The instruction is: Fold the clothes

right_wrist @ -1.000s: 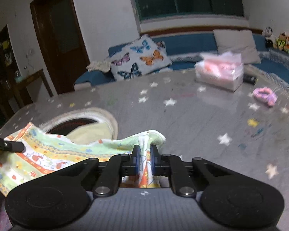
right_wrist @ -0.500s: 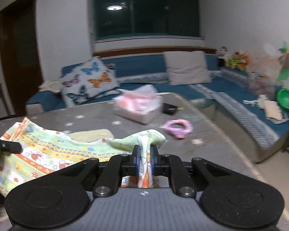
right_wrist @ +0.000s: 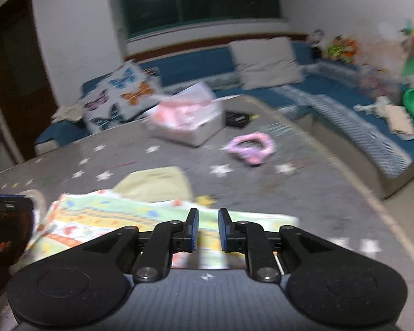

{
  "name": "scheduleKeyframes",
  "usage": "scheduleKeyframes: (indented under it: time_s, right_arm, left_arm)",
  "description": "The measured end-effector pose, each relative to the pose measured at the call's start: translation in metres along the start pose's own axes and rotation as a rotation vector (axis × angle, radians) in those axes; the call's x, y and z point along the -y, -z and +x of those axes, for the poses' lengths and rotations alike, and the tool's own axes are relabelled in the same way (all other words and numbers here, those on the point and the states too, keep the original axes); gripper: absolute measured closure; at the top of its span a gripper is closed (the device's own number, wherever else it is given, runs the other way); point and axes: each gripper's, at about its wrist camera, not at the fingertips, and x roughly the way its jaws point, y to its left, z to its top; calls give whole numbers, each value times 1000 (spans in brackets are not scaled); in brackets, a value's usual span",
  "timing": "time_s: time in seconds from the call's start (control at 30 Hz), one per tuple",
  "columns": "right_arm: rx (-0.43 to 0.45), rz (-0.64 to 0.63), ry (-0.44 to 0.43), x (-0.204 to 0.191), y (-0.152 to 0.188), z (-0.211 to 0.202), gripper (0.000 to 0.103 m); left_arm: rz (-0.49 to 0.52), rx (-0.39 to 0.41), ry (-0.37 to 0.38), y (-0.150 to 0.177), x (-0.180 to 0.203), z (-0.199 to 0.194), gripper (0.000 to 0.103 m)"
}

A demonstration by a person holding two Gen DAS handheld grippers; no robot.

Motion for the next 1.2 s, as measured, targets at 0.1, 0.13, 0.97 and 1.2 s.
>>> scheduleKeyframes:
  time_s: [0.1, 0.13, 0.97, 1.2]
  right_arm:
    - [-18, -18, -29, -13, -2, 16, 88]
    - [-24, -20, -35, -16, -2, 21, 88]
    - [-14, 9, 33, 15, 52, -43, 73]
    - [27, -55, 21, -9, 63, -67, 62]
  left_arm:
    - [28, -11, 41, -4, 13, 16, 74]
    - [31, -14, 56, -5, 16, 21, 74]
    - [73, -31, 22, 37, 22, 11, 69]
    - [78, -12, -20, 57, 21, -7, 53]
